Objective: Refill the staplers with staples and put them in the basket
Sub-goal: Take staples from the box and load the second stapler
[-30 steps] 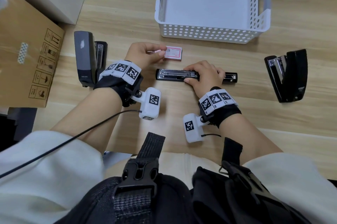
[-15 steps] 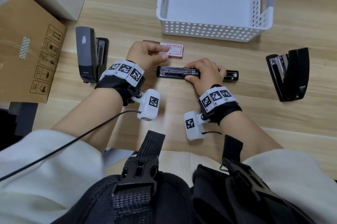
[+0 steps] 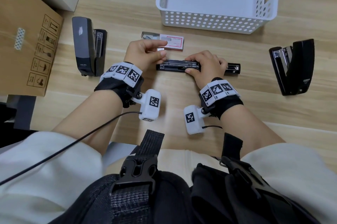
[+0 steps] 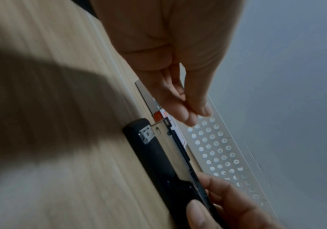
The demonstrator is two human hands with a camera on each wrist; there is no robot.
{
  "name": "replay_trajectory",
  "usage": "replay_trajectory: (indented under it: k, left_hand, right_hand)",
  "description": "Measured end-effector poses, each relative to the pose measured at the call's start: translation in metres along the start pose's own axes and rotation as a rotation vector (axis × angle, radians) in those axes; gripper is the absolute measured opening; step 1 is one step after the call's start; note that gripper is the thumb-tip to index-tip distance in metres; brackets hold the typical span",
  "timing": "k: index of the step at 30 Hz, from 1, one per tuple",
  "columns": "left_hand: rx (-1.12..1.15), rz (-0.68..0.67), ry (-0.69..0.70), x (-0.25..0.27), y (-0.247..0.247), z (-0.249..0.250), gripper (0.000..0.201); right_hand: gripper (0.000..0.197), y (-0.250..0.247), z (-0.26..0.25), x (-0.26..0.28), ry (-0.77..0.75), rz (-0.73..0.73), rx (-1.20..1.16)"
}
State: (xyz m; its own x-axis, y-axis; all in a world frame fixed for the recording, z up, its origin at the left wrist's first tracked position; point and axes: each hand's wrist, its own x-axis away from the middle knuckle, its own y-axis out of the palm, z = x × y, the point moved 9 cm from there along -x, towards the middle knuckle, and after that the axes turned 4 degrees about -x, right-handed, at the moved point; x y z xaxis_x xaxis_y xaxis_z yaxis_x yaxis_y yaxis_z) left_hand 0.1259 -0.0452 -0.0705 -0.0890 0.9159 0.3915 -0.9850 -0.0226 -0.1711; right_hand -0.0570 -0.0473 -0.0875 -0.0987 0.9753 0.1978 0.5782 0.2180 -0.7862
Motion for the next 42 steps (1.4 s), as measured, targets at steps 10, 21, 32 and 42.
replay_trajectory:
  k: [10,21,32,42]
  left_hand:
    - [-0.014,0.001,0.029,0.0030,-0.0017,0.0059,0.028]
    - [-0.082,0.027,0.007,0.0032,-0.0042,0.0039,0.030]
    - [-0.152,0.057,-0.003,0.0042,-0.0037,-0.0006,0.030]
    - [-0.126,0.046,0.063,0.0052,-0.0060,0.0075,0.023]
  right_hand:
    - [0.025,-0.0015,-0.0014,0.0008,0.004,-0.008,-0.013]
    - [0.025,-0.0019,-0.0014,0.0014,-0.001,0.002,-0.019]
    - [0.025,-0.0014,-0.0008,0.0013,-0.002,0.006,-0.019]
    - [0.026,-0.0009,-0.0004,0.0003,-0.002,-0.001,-0.013]
